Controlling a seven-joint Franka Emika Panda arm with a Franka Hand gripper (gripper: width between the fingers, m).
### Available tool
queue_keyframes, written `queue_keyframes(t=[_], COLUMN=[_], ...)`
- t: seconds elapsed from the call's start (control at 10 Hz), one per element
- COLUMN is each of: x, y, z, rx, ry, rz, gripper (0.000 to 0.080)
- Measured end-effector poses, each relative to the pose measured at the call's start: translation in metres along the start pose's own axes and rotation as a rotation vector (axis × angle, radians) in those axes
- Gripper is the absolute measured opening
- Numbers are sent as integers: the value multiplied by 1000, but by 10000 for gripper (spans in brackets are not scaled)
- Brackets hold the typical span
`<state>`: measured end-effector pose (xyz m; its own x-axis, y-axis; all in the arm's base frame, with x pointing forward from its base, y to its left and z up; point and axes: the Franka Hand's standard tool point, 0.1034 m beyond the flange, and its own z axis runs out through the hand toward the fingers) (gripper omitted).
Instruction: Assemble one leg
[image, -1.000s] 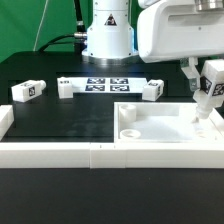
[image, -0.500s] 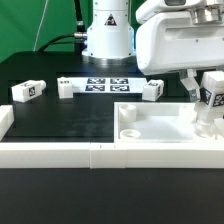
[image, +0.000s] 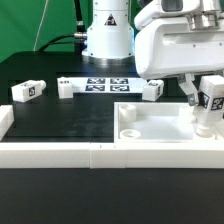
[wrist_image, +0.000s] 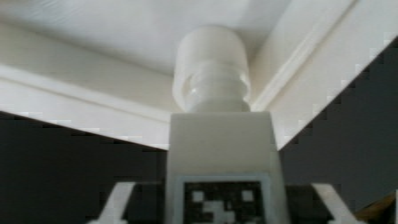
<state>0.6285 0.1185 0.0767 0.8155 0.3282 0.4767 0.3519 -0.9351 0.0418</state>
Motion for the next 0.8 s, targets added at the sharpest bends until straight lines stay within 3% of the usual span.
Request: queue_keyframes(t=[0.3, 0.8], x=[-7, -4], y=[-1, -2], z=[13, 14], rx=[1, -8], ry=[3, 43], rz=[3, 6], gripper=[285, 285])
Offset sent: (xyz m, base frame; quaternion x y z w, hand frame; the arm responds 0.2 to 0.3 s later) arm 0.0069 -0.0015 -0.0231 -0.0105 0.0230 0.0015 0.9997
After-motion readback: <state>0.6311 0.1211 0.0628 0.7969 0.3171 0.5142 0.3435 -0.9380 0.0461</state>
